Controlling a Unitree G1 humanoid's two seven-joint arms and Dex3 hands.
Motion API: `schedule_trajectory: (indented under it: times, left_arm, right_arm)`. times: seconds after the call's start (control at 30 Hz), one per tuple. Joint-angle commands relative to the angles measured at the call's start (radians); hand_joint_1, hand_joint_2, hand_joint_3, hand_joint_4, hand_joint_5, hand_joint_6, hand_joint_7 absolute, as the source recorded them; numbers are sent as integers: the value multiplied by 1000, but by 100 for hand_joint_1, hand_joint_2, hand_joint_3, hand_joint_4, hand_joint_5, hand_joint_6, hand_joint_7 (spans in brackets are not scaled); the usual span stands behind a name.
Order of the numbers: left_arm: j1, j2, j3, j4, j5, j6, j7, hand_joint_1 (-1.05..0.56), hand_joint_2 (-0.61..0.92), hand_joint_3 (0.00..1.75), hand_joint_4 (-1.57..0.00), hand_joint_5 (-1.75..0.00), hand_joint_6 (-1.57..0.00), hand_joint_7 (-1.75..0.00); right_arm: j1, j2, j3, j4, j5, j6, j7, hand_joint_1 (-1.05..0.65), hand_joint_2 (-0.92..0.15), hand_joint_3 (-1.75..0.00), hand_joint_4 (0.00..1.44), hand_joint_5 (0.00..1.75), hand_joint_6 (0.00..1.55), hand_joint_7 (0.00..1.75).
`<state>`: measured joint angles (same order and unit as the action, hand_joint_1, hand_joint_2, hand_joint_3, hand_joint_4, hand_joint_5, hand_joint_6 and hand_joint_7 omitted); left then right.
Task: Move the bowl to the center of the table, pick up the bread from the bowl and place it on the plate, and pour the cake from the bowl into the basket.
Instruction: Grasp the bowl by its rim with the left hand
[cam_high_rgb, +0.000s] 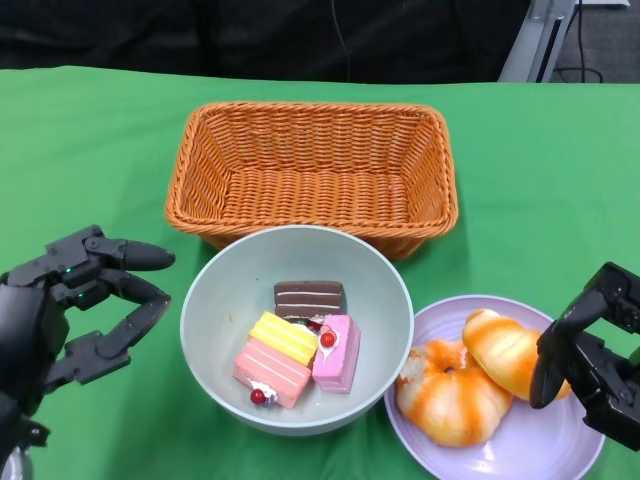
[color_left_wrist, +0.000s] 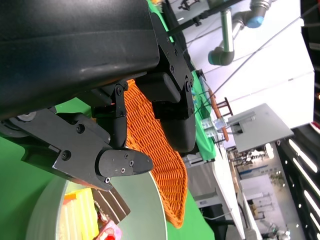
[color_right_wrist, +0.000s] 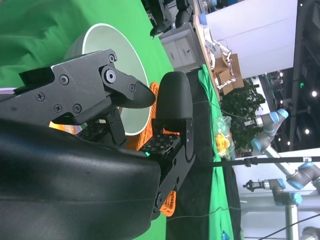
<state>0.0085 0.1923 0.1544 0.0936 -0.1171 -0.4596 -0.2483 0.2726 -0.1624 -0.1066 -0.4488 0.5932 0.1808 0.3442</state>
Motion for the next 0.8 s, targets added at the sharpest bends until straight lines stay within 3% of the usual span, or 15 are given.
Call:
schedule_trajectory:
  times: [0.03,0.13,0.27,0.53,0.8]
  left_arm:
    - [54,83,-11,-68,90,-36,-32,-36,88,10,-60,-59,-74,-20]
    - [82,164,-29,-111,199,-104,-58,-46,91,3,-59,-35,-69,-6]
    - [47,269,-56,-58,389,-335,-33,-51,87,0,-65,-27,-70,-4]
    - [-50,309,-88,89,664,-591,126,-55,77,0,-86,-14,-88,-4]
    - [-91,322,-101,157,802,-666,277,-55,75,0,-95,-8,-93,-2]
  right_arm:
    - [-7,20,-7,29,11,0,-3,-4,-75,-95,70,175,52,160]
    - [-9,35,-3,44,1,-5,-5,-4,-73,-98,70,175,53,159]
    - [-24,49,-7,67,12,4,-1,-6,-71,-98,71,175,55,158]
    - [-30,52,-12,65,22,31,-8,-6,-72,-97,69,175,55,155]
    - [-28,56,-12,63,17,28,-3,-5,-73,-96,69,175,55,155]
